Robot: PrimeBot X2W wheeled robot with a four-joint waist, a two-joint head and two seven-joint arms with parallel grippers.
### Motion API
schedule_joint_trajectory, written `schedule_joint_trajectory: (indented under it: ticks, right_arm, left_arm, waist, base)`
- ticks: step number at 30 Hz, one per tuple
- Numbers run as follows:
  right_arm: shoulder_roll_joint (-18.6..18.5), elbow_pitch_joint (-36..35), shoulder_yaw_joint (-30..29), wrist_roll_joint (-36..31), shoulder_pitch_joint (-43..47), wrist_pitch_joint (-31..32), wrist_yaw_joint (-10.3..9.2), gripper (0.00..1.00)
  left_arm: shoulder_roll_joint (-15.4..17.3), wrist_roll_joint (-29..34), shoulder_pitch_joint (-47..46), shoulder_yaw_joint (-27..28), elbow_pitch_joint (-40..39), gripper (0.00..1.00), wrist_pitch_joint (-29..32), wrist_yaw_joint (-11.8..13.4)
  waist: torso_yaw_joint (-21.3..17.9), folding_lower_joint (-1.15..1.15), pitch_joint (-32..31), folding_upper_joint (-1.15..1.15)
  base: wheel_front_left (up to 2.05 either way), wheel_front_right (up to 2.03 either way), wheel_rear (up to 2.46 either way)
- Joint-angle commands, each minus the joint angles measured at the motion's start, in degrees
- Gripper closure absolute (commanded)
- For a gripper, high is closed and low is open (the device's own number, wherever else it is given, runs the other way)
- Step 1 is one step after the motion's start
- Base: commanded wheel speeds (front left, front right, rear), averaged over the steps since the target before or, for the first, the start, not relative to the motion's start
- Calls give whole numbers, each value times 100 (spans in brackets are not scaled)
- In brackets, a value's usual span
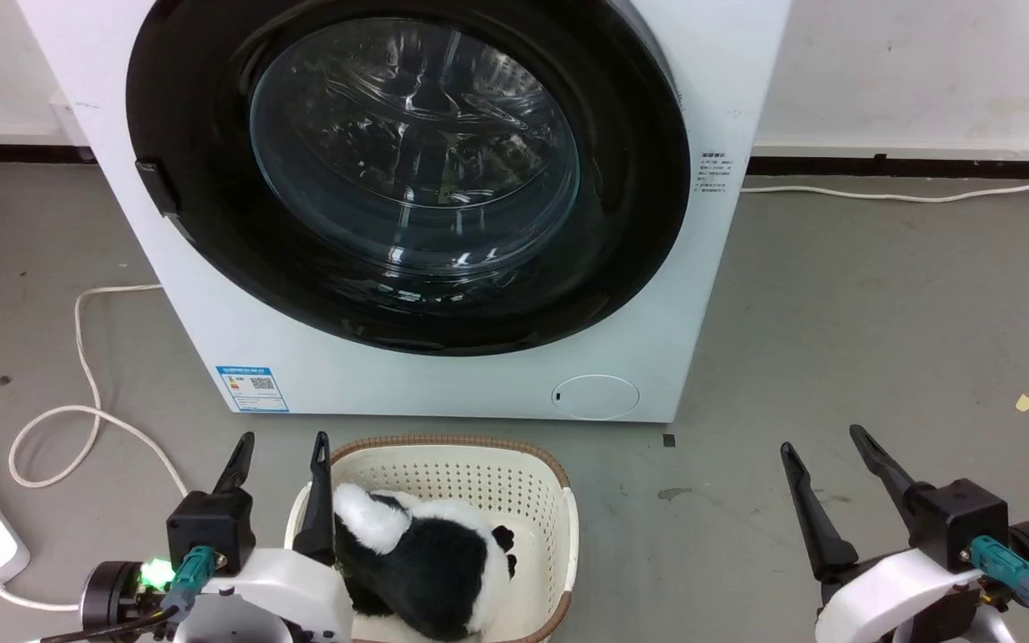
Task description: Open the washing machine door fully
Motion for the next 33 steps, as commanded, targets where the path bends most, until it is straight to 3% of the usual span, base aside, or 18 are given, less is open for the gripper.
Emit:
schedule_joint_trajectory:
  ticks: [1, 20, 21, 22, 23, 33]
  right_arm:
    - [2, 24, -10, 56, 20, -54, -1, 0]
    - [-132, -17, -90, 341, -192, -281, -2, 0]
    - [-154, -14, -91, 381, -228, -293, -2, 52]
    - [-178, -10, -94, 425, -268, -303, -2, 91]
    - [-206, -6, -94, 469, -311, -308, -2, 100]
    - [-420, 21, -239, 1170, -883, -161, -3, 100]
  left_arm:
    - [1, -52, 3, -18, 7, 0, -57, 29]
    - [2, -317, -117, -135, -77, 0, -285, 177]
    - [2, -331, -130, -142, -83, 0, -297, 185]
    - [2, -345, -144, -150, -89, 0, -309, 193]
    - [2, -360, -158, -159, -95, 0, -321, 202]
    - [3, -523, -276, -244, -147, 0, -440, 305]
  waist:
    - [4, 0, 1, 0]
    - [145, 0, 287, 0]
    - [156, 0, 314, 0]
    - [168, 0, 341, 0]
    - [180, 0, 367, 0]
    - [340, 0, 617, 0]
  base:
    - [0, 0, 0]
    - [0, 0, 0]
    - [0, 0, 0]
    - [0, 0, 0]
    - [0, 0, 0]
    - [0, 0, 0]
